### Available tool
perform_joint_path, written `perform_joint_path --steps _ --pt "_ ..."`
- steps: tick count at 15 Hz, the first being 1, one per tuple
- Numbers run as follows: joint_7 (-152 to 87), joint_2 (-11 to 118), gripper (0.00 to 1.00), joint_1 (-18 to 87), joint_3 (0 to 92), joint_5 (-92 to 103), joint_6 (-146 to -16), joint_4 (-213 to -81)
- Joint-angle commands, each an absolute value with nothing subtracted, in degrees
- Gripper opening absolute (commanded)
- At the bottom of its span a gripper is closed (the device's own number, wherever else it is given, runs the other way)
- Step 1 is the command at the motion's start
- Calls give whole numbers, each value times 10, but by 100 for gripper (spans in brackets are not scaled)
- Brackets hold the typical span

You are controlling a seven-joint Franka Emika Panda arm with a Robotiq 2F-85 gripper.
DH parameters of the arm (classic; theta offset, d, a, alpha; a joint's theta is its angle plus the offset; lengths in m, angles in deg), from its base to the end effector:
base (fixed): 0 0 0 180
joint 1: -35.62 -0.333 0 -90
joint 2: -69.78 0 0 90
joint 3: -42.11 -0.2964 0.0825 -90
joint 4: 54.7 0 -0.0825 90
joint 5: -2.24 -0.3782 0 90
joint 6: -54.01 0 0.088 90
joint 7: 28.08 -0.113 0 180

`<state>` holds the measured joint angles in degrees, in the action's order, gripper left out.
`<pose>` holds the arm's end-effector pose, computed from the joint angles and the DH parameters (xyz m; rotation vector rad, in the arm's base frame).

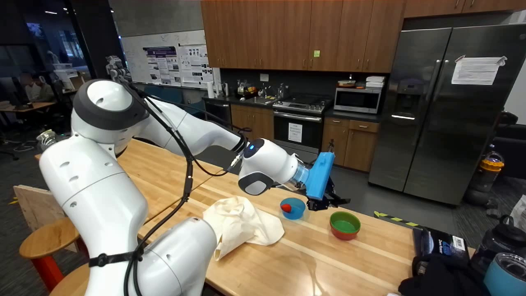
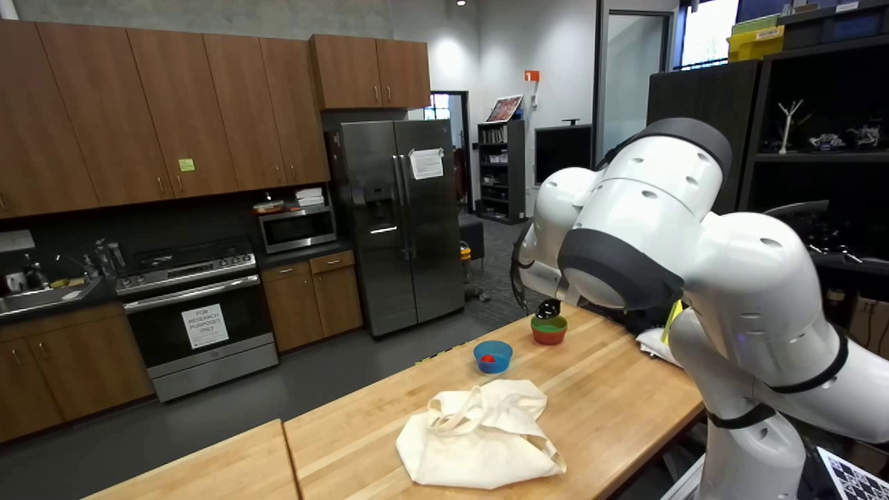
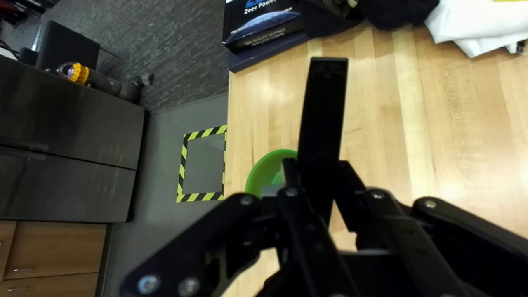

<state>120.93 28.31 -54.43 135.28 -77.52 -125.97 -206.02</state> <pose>0.3991 -0.1391 0.3395 1.7700 1.4138 0.0003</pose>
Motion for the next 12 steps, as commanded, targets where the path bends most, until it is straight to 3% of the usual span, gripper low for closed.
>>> perform_joint_path --steps 1,5,7,12 --pt "1209 277 6 -499 1300 -782 -1324 -2016" --pt "1197 284 6 -440 1230 -782 -1372 -1967" --pt "1080 297 6 -404 1193 -658 -1408 -1967" --pt "1076 263 6 -313 1084 -675 -1432 -1902"
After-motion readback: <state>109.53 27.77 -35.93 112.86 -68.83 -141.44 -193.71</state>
